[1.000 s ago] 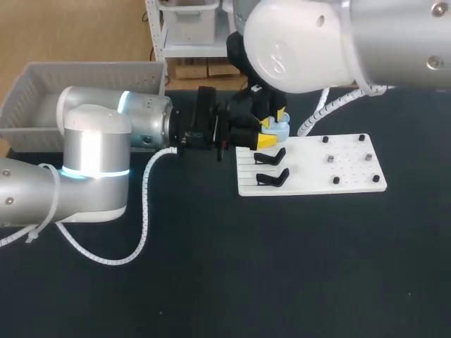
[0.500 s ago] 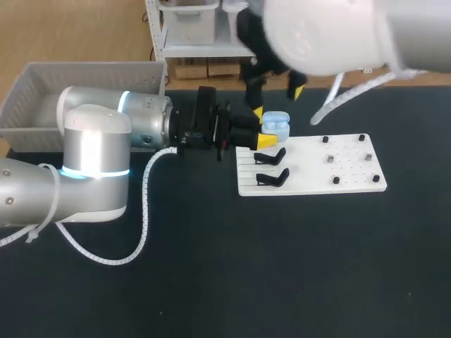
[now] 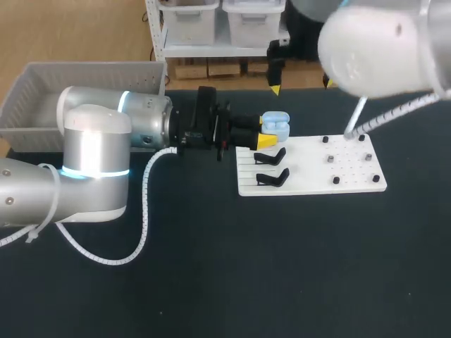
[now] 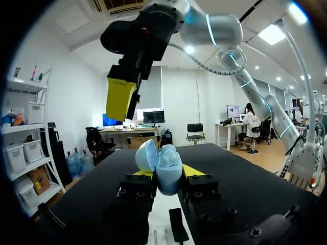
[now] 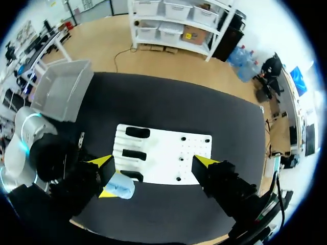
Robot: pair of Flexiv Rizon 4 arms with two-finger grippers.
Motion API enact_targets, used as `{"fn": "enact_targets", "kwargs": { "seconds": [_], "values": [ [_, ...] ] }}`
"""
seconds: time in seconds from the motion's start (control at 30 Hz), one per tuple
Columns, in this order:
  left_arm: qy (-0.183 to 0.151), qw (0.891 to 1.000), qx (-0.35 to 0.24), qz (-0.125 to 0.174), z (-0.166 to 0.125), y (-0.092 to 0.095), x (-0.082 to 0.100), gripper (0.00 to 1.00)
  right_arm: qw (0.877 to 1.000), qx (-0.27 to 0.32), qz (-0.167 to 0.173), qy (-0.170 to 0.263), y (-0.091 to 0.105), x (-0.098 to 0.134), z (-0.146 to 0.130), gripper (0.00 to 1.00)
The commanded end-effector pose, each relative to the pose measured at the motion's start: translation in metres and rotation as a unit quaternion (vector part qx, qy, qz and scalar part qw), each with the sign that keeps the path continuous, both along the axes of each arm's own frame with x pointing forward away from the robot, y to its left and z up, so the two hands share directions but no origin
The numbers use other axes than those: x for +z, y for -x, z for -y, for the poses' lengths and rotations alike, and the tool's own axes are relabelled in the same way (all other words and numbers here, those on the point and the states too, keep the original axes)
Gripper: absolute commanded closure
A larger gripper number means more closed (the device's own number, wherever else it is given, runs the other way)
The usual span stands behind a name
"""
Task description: Pick up each earbud case from the left stands, insert the matching earbuds, close the lid, and place the case in the box.
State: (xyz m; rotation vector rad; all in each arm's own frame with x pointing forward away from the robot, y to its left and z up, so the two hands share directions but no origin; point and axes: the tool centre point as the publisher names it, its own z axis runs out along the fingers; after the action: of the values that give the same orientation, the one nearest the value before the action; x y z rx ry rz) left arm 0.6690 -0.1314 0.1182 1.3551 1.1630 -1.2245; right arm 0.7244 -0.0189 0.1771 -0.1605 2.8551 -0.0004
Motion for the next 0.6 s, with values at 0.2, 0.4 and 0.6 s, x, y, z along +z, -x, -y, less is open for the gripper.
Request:
{"fn": "enact_targets", "kwargs": {
  "seconds": [0.2, 0.4, 0.6],
  "values": [
    [0.001, 1.0, 0.002, 0.002, 0.0, 0.001, -0.001, 1.0, 1.0, -0.004, 0.025, 0.007, 0.0, -0.032, -0.002, 0.0],
    [0.001, 1.0, 0.002, 0.002, 0.0, 0.001, -0.001, 1.0, 1.0, 0.004, 0.002, 0.005, 0.016, -0.039, 0.003, 0.0],
    [0.001, 1.0, 0.002, 0.002, 0.0, 0.001, -0.001, 1.0, 1.0, 0.018, -0.002, 0.001, 0.041, -0.031, 0.007, 0.0]
  ]
}}
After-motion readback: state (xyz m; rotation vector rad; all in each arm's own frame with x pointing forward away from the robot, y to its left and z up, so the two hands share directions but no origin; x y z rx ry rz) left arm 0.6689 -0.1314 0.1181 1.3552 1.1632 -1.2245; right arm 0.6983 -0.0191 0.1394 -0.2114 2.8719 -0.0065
